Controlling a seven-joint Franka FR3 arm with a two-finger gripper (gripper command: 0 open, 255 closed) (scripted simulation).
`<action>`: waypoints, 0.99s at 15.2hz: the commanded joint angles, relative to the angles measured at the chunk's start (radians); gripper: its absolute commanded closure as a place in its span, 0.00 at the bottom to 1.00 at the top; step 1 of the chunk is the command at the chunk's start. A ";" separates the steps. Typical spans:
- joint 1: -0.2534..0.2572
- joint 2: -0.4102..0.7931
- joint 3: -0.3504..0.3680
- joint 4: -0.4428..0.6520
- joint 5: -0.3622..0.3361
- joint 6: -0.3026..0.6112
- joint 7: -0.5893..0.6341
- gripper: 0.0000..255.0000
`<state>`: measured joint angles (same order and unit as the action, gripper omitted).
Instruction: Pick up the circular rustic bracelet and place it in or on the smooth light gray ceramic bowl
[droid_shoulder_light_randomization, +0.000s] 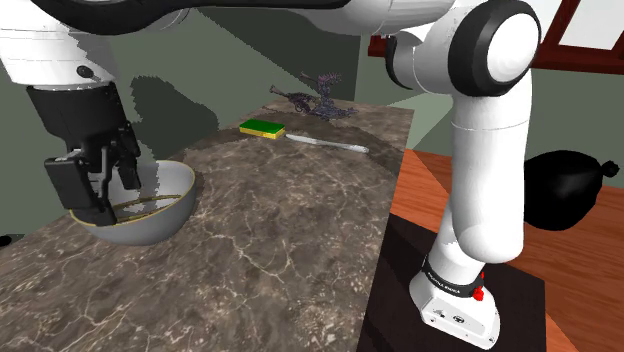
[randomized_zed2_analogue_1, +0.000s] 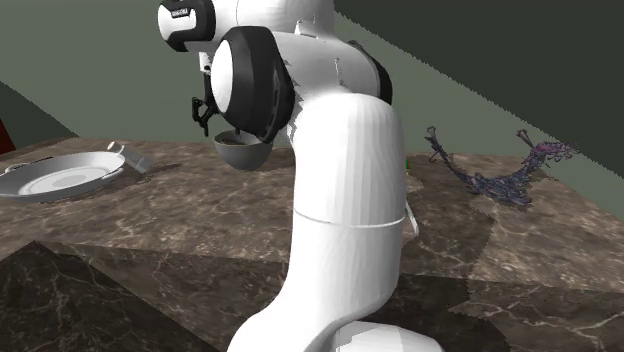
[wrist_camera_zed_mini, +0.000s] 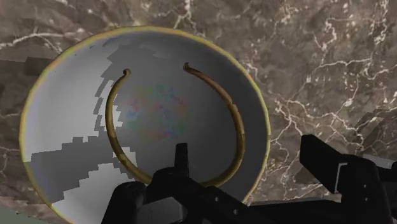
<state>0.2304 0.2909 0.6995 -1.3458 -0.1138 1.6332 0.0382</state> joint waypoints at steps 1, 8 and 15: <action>-0.006 0.069 0.004 0.050 0.051 -0.049 -0.027 0.00; -0.024 0.045 0.006 -0.084 0.065 0.064 -0.033 0.00; -0.024 0.045 0.006 -0.084 0.065 0.064 -0.033 0.00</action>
<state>0.2061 0.3359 0.7057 -1.4297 -0.0484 1.6969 0.0049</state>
